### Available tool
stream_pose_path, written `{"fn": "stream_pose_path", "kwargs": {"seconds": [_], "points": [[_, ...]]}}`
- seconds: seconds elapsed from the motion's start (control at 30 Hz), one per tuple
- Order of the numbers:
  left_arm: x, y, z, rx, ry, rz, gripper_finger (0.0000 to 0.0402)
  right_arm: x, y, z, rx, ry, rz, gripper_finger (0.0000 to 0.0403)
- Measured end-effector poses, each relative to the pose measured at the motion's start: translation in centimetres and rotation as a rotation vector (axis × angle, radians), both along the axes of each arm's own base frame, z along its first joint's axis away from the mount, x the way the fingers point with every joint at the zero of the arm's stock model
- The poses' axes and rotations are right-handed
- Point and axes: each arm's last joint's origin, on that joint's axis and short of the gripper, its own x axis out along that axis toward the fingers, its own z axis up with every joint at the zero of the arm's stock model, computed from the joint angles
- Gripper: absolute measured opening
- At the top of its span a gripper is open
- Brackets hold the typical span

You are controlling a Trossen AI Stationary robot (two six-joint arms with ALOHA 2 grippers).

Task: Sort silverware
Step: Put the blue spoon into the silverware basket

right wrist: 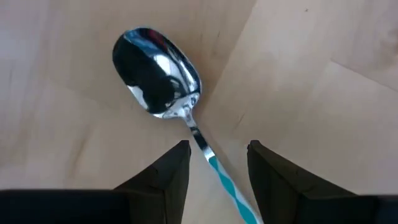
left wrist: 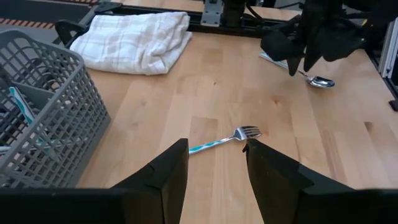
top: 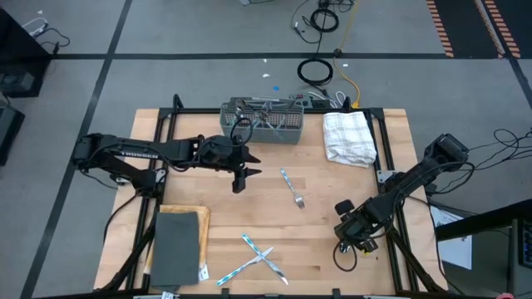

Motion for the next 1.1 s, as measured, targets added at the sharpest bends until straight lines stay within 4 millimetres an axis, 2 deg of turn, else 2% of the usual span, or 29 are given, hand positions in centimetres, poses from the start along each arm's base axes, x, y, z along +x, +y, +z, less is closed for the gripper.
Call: {"fn": "stream_pose_path", "kwargs": {"seconds": [0.23,0.33,0.47,0.7,0.8,0.9,1.0,1.1], "points": [[0.0,0.0,0.0,0.003,0.001,0.004,0.0167,-1.0,-0.7,-1.8,-0.001,0.012,-0.01,0.0137],[-0.1,0.0,-0.1,0.002,0.016,0.004,0.0167,-1.2,-1.0,-2.2,-0.02,0.007,-0.015,0.0102],[-0.4,0.0,-0.6,-0.014,0.07,0.013,0.0167,-1.1,-1.1,-2.5,-0.042,0.01,-0.046,0.0019],[-0.4,-0.1,-0.5,-0.067,0.063,0.042,0.0167,-0.5,-0.8,-2.1,-0.035,0.014,-0.292,0.0003],[-0.7,-0.4,0.2,-0.083,0.023,0.051,0.0167,0.8,-0.6,-1.0,-0.038,-0.044,-0.418,0.0002],[-1.5,-0.7,1.5,-0.071,-0.036,0.073,0.0167,3.3,-0.5,0.9,-0.039,-0.28,-0.574,0.0001],[-3.1,-0.8,3.5,-0.034,-0.116,0.133,0.0167,5.0,-1.0,2.3,-0.052,-0.438,-0.683,0.0001],[-5.2,-0.7,5.6,-0.013,-0.209,0.189,0.0167,7.5,-2.4,4.0,-0.058,-0.636,-0.805,0.0001]]}}
